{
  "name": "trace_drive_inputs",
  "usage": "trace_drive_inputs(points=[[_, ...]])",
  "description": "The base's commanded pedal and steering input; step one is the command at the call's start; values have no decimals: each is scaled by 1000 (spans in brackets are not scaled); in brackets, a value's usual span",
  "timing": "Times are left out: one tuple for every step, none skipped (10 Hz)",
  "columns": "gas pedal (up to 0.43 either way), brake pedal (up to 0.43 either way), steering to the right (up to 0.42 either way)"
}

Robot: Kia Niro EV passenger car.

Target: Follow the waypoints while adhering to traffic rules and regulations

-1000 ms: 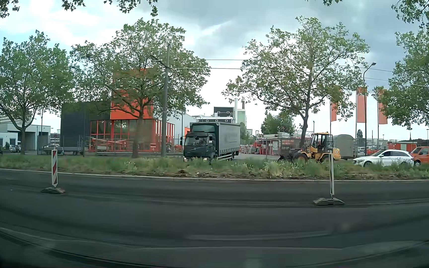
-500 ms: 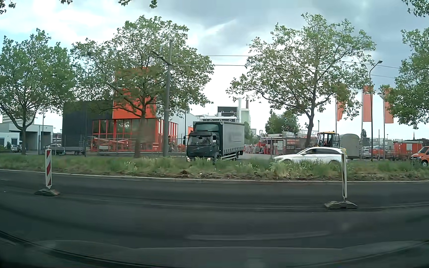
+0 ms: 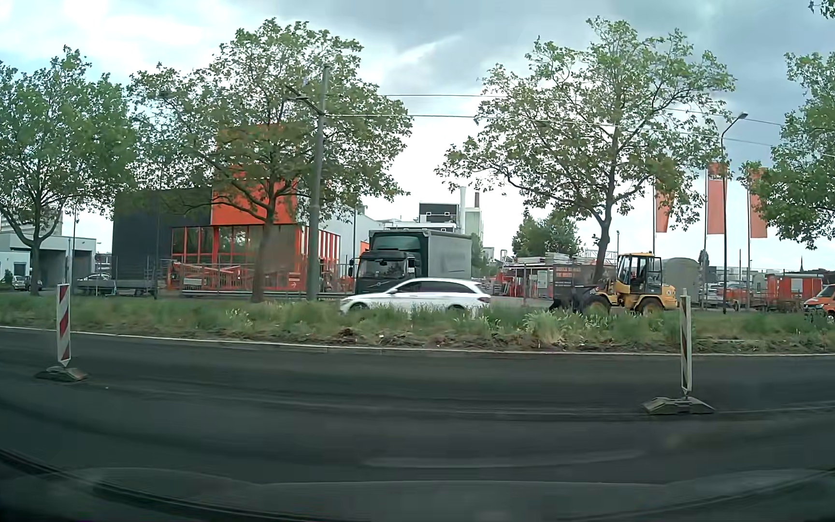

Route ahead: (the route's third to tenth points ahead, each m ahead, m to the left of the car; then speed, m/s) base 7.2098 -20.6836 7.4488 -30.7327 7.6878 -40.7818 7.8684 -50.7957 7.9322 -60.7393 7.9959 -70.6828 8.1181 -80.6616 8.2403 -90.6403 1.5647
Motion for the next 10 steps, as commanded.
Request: trace_drive_inputs(points=[[0, 37, 208], [0, 37, 229], [0, 43, 255], [0, 55, 296], [0, 91, 352], [0, 128, 395], [0, 165, 455], [0, 177, 519], [0, 183, 570], [0, 177, 654]])
